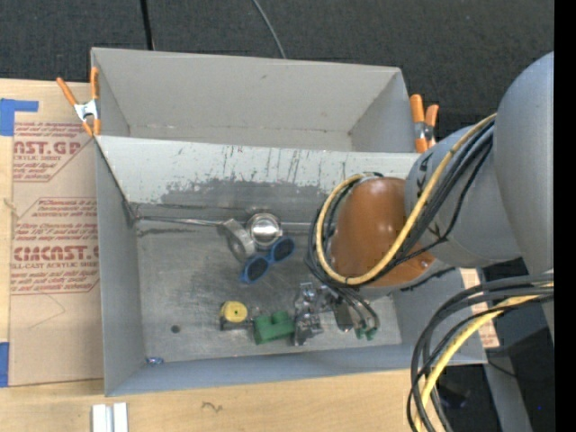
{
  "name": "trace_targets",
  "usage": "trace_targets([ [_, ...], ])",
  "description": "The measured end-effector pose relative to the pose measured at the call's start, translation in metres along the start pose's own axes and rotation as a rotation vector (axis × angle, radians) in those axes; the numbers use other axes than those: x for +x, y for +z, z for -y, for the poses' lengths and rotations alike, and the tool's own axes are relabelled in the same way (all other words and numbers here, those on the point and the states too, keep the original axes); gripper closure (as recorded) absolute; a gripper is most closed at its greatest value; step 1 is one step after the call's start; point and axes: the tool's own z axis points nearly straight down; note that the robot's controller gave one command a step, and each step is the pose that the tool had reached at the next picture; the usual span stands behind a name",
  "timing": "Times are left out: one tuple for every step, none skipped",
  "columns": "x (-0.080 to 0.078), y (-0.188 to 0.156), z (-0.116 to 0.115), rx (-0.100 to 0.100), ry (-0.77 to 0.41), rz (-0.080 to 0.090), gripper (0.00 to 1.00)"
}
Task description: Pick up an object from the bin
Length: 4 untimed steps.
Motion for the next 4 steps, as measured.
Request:
trace_targets([
  [-0.006,0.0,0.0,0.0,0.002,0.028,0.0],
  [-0.015,0.002,-0.04,0.001,0.094,0.017,0.0],
  [-0.014,0.001,-0.041,-0.001,0.093,0.012,1.0],
  [-0.009,-0.161,-0.062,-0.003,0.076,0.023,1.0],
])
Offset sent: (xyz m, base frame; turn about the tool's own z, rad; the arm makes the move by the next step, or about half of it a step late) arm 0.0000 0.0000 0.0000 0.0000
